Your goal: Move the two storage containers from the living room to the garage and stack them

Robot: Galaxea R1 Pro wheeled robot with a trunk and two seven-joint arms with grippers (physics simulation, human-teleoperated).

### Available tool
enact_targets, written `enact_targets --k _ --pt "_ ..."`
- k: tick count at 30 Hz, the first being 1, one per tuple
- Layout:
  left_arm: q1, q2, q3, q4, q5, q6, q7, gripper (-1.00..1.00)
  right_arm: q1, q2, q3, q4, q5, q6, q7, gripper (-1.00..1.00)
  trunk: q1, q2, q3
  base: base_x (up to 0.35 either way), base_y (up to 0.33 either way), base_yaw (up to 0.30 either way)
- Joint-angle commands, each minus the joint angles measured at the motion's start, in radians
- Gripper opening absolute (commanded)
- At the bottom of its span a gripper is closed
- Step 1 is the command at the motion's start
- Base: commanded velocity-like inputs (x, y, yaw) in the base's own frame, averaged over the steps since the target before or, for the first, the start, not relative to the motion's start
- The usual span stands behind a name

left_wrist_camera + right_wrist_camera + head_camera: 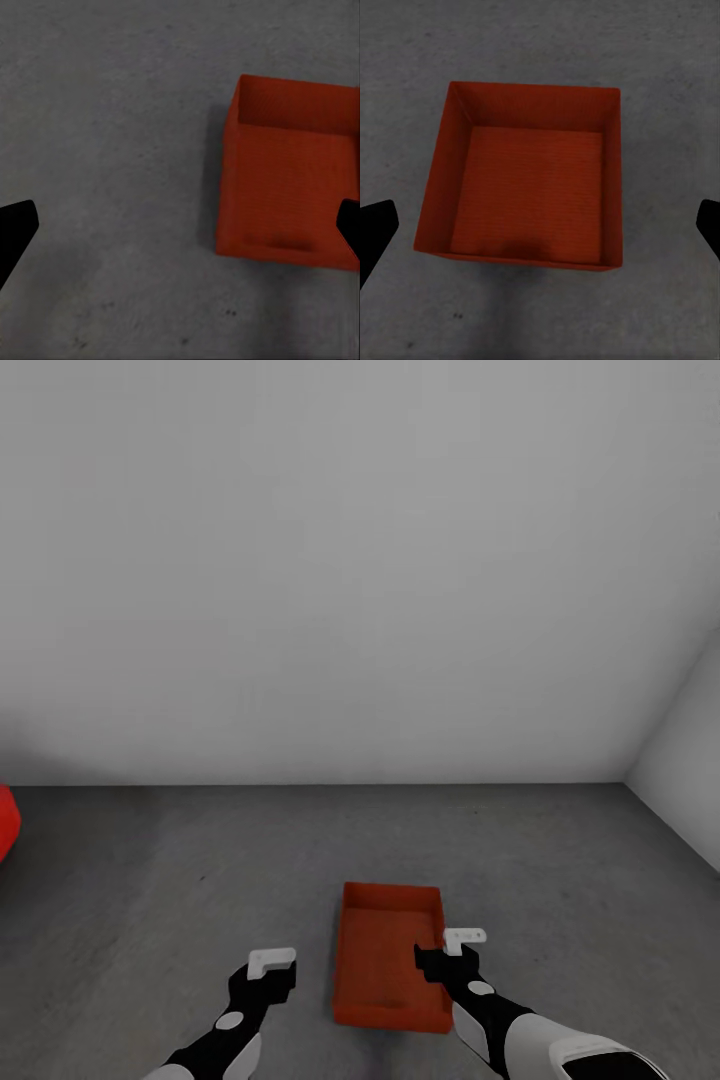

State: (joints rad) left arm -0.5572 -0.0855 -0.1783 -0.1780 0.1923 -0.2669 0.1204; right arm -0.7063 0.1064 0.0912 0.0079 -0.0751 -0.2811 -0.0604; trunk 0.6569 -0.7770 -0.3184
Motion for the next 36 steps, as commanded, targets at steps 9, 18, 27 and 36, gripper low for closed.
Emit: enact_targets --k 9,18,27,36 --pt "-0.001 0.038 -0.001 0.007 0.02 0.006 0.005 1.0 -0.004 -0.013 0.011 0.005 -0.005 0.006 -0.004 1.0 0.0 -0.001 -0.001 0.0 0.0 0.0" --pt "-0.001 0.2 0.002 0.096 0.051 0.074 -0.005 1.0 0.0 -0.027 0.012 0.021 -0.001 0.013 -0.011 1.0 0.0 -0.001 -0.001 0.0 0.0 0.0" --pt "0.007 0.244 0.003 0.174 0.139 0.087 -0.056 1.0 0.004 -0.032 0.015 0.024 0.001 0.015 -0.012 1.0 0.0 -0.001 -0.001 0.0 0.0 0.0" --pt "0.006 0.243 0.003 0.179 0.15 0.091 -0.062 1.0 0.005 -0.031 0.016 0.024 0.001 0.016 -0.012 1.0 0.0 -0.001 -0.001 0.0 0.0 0.0"
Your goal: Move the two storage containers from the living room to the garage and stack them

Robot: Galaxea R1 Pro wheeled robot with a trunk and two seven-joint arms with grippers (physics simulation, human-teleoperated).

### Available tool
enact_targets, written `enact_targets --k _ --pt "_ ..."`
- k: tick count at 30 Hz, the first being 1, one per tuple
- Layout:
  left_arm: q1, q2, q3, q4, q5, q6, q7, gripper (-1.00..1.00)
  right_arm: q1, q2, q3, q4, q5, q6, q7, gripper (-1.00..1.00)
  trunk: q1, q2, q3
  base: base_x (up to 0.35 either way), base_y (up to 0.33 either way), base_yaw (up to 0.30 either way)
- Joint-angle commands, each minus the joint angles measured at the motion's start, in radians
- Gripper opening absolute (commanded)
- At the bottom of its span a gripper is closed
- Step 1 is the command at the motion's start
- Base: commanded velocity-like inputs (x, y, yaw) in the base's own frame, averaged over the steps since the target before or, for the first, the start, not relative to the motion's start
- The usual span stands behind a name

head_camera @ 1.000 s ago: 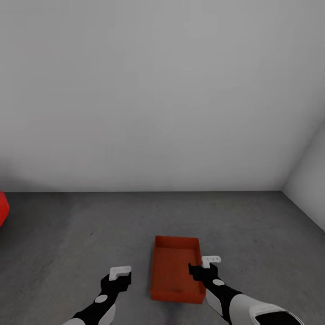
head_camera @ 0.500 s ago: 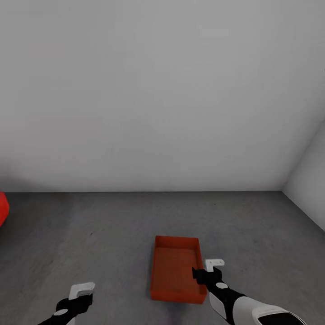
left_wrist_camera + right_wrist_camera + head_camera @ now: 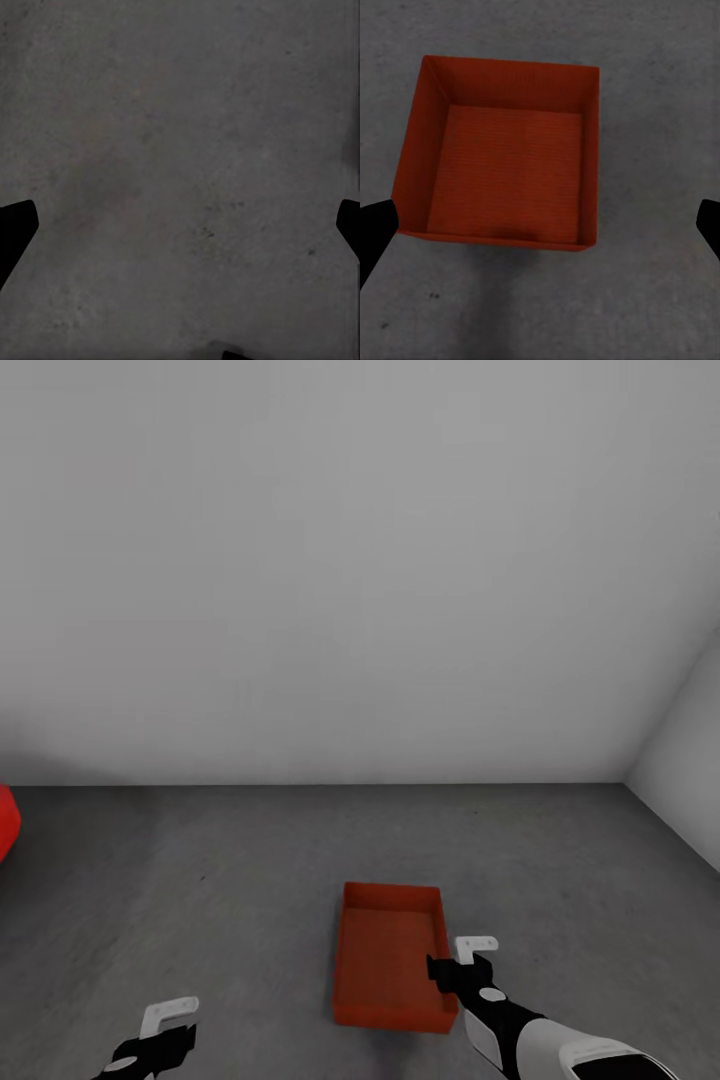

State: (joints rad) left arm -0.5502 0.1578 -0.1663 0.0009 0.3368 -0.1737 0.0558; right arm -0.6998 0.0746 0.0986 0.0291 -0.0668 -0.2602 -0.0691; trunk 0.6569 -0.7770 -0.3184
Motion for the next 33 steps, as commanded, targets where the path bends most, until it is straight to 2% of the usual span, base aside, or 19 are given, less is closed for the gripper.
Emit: enact_targets --k 1,3,4,5,7,9,11,14,17,19,20,24,27,33 --pt "-0.001 0.0 -0.009 0.0 0.006 -0.002 0.003 1.0 -0.001 0.001 0.008 0.003 -0.007 -0.005 -0.003 1.0 0.0 -0.001 -0.001 0.0 0.0 0.0" --pt "-0.001 -0.001 -0.009 0.001 0.006 0.005 0.003 1.0 0.002 -0.003 0.009 0.004 -0.007 -0.004 -0.003 1.0 0.0 -0.001 -0.001 0.0 0.0 0.0" --pt "-0.001 -0.003 -0.009 0.001 0.006 0.022 0.003 1.0 0.048 -0.058 0.011 0.003 -0.004 0.011 0.002 1.0 0.0 -0.001 -0.001 0.0 0.0 0.0" --pt "-0.001 -0.004 -0.009 0.001 0.006 0.031 0.002 1.0 0.086 -0.094 0.012 0.004 -0.004 0.021 0.007 1.0 0.0 -0.001 -0.001 0.0 0.0 0.0" --pt "0.008 -0.006 -0.009 0.001 0.006 0.039 0.002 1.0 0.116 -0.127 0.013 0.004 -0.005 0.052 0.014 1.0 0.0 -0.001 -0.001 0.0 0.0 0.0" --pt "0.037 -0.009 -0.009 0.001 0.005 0.043 0.002 1.0 0.146 -0.138 0.013 0.005 -0.006 0.092 0.021 1.0 0.0 -0.001 -0.001 0.0 0.0 0.0" --pt "0.056 -0.01 -0.009 0.001 0.005 0.043 0.0 1.0 0.177 -0.141 0.013 0.006 -0.006 0.115 0.028 1.0 0.0 -0.001 -0.001 0.0 0.0 0.0" --pt "0.11 -0.014 -0.009 0.001 0.005 0.044 -0.009 1.0 0.286 -0.143 0.013 0.005 -0.007 0.153 0.05 1.0 0.0 -0.001 -0.001 0.0 0.0 0.0" --pt "0.158 -0.022 -0.009 0.001 0.005 0.047 -0.017 1.0 0.376 -0.141 0.012 0.005 -0.005 0.156 0.058 1.0 0.0 -0.001 -0.001 0.0 0.0 0.0" --pt "0.198 -0.034 -0.008 0.001 0.005 0.049 -0.022 1.0 0.441 -0.137 0.011 0.005 -0.009 0.145 0.062 1.0 0.0 -0.001 -0.001 0.0 0.0 0.0" --pt "0.243 -0.051 -0.008 0.001 0.005 0.049 -0.024 1.0 0.481 -0.133 0.008 0.005 -0.015 0.133 0.063 1.0 0.0 -0.001 -0.001 0.0 0.0 0.0" --pt "0.275 -0.072 -0.007 0.001 0.005 0.048 -0.025 1.0 0.514 -0.13 0.006 0.005 -0.017 0.117 0.063 1.0 0.0 -0.001 0.0 0.0 0.0 0.0" --pt "0.296 -0.085 -0.008 0.001 0.005 0.047 -0.025 1.0 0.54 -0.126 0.004 0.005 -0.017 0.071 0.063 1.0 0.0 -0.001 0.003 0.0 0.0 0.0" --pt "0.31 -0.092 -0.008 0.001 0.006 0.043 -0.025 1.0 0.552 -0.12 0.003 0.005 -0.016 0.044 0.062 1.0 0.0 -0.001 0.012 0.0 0.0 0.0"
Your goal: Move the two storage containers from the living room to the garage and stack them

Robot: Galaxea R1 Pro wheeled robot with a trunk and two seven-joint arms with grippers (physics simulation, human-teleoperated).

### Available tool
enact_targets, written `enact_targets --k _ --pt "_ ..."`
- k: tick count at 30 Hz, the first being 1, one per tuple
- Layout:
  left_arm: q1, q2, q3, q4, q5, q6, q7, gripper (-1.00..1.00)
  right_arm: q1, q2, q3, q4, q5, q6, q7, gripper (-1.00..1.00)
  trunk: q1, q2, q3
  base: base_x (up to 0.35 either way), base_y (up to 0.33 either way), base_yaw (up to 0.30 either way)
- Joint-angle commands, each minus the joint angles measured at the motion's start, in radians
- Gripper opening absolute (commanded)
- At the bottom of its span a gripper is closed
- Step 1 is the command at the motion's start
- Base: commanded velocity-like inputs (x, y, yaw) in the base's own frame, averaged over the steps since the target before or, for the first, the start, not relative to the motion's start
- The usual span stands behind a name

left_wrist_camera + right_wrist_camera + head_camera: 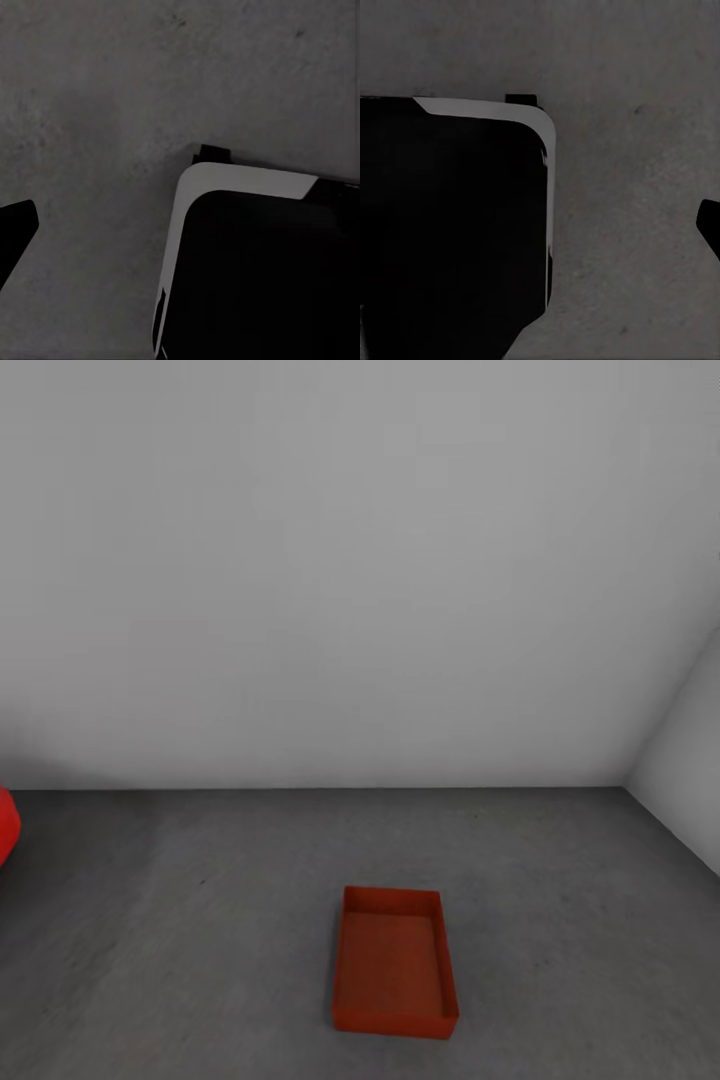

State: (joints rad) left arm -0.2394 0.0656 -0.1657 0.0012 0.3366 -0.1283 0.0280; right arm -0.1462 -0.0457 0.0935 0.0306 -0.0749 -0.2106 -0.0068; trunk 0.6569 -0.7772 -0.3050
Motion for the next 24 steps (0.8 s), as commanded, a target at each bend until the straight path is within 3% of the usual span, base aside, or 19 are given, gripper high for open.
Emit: enact_targets --k 1,24 --pt "0.0 0.0 -0.009 0.0 0.006 -0.003 0.003 1.0 -0.001 0.0 0.009 0.003 -0.007 -0.007 -0.001 1.0 0.0 -0.001 0.0 0.0 0.0 0.0" --pt "0.002 -0.001 -0.009 -0.004 -0.001 -0.008 0.009 1.0 0.0 0.018 0.014 0.003 0.003 -0.001 -0.004 1.0 0.0 -0.001 0.038 0.0 0.0 0.0"
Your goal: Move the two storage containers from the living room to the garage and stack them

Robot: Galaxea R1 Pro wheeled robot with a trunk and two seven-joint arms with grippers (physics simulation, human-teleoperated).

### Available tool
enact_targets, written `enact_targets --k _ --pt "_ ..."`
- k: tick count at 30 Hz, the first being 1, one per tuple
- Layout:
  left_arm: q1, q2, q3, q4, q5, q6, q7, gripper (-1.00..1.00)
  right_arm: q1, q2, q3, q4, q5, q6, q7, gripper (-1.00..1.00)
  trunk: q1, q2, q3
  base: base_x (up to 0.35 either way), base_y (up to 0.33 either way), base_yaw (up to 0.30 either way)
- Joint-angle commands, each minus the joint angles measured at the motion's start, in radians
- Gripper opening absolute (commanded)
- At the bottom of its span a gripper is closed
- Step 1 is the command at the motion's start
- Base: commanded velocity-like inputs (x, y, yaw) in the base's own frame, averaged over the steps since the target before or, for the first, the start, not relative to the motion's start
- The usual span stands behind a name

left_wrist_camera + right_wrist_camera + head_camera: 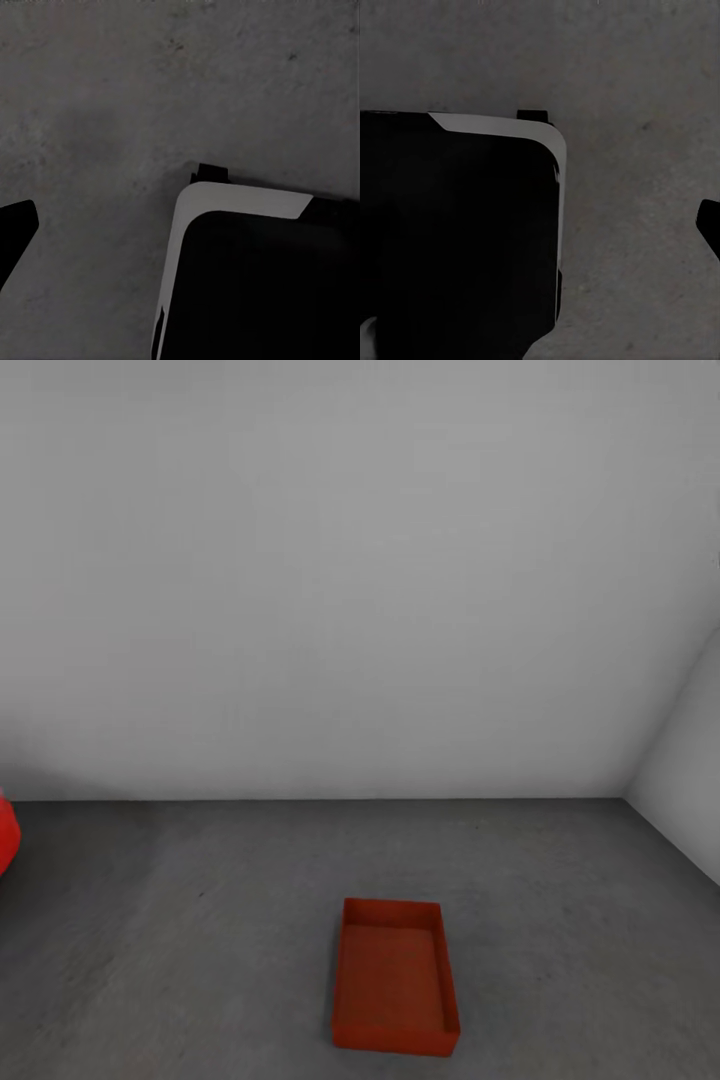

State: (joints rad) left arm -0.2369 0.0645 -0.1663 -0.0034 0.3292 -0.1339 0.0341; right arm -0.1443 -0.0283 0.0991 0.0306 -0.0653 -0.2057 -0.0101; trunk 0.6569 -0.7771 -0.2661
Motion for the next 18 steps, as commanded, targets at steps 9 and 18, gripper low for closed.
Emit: enact_targets --k 9,18 --pt "-0.001 0.0 -0.009 0.0 0.007 -0.003 0.003 1.0 -0.001 0.001 0.008 0.003 -0.008 -0.006 0.002 1.0 0.0 -0.001 0.013 0.0 0.0 0.0" --pt "-0.001 0.0 -0.008 0.0 0.006 -0.003 0.003 1.0 -0.001 0.001 0.008 0.003 -0.008 -0.006 0.003 1.0 0.0 -0.001 0.028 0.0 0.0 0.0"
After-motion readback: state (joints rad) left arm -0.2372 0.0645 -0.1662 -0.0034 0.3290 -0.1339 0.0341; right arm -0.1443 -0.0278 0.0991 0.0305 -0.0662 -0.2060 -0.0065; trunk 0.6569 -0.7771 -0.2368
